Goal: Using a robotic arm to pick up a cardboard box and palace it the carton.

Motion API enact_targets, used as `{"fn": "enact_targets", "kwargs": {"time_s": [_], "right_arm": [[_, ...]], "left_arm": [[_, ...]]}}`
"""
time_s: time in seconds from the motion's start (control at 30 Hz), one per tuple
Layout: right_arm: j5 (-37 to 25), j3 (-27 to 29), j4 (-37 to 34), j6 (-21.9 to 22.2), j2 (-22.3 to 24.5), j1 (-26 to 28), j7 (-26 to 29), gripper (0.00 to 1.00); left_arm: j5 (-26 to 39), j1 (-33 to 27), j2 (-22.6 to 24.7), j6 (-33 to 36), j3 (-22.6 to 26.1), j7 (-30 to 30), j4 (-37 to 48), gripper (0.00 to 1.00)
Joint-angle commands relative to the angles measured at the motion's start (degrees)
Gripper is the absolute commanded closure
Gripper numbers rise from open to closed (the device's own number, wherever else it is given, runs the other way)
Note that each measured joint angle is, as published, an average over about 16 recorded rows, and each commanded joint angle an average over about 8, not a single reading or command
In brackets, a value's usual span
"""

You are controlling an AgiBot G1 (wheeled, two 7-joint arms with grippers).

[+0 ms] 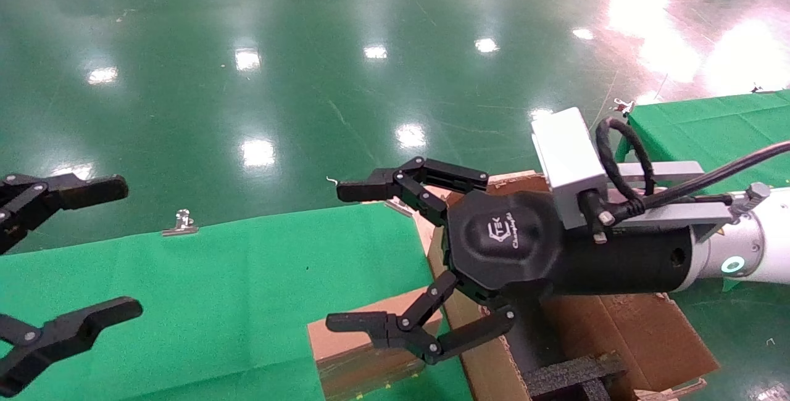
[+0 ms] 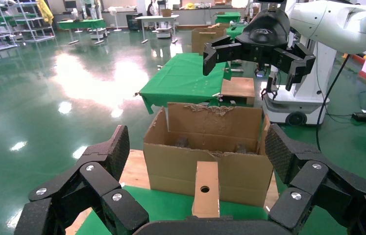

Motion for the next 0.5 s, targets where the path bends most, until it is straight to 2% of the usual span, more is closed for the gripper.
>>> {"fn": "enact_targets", "kwargs": {"time_s": [0.03, 0.47, 0.5], "right_arm": [[0.0, 0.0, 0.0, 0.0, 0.0, 0.0, 0.0, 0.00], [0.0, 0.0, 0.0, 0.0, 0.0, 0.0, 0.0, 0.00], [0.0, 0.0, 0.0, 0.0, 0.0, 0.0, 0.0, 0.00]], "left_arm": [[0.0, 0.0, 0.0, 0.0, 0.0, 0.0, 0.0, 0.00], [0.0, 0.0, 0.0, 0.0, 0.0, 0.0, 0.0, 0.00], [0.0, 0.0, 0.0, 0.0, 0.0, 0.0, 0.0, 0.03]]}}
